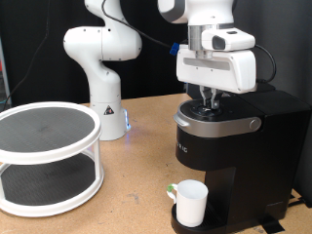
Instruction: Make a cup of coffee with the keurig machine
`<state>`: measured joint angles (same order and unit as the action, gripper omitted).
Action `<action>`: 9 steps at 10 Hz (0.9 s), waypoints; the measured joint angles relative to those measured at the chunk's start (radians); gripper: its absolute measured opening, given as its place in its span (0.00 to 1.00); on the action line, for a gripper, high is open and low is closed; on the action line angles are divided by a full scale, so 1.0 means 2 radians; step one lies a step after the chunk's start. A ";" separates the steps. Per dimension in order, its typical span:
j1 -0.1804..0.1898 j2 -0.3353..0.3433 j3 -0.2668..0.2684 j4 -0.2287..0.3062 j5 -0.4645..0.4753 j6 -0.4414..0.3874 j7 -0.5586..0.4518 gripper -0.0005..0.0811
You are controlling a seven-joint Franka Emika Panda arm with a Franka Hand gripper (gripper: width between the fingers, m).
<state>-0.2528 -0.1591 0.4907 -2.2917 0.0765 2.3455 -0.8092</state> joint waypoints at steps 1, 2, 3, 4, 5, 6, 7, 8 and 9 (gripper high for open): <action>0.000 0.000 0.000 0.000 -0.005 0.000 0.007 0.01; -0.001 0.000 0.000 0.000 -0.008 0.000 0.013 0.01; -0.002 0.000 0.000 0.000 -0.009 -0.001 0.016 0.01; -0.004 0.000 0.000 0.000 -0.009 -0.003 0.017 0.01; -0.007 0.001 -0.001 0.002 -0.011 -0.010 0.020 0.01; -0.009 0.002 -0.002 0.005 -0.017 -0.020 0.027 0.01; -0.009 0.006 -0.001 0.011 -0.027 -0.031 0.038 0.01; -0.009 0.013 0.000 0.021 -0.037 -0.048 0.051 0.01; -0.009 0.021 0.001 0.033 -0.044 -0.067 0.061 0.01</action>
<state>-0.2710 -0.1172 0.4928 -2.2253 -0.0114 2.2110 -0.6880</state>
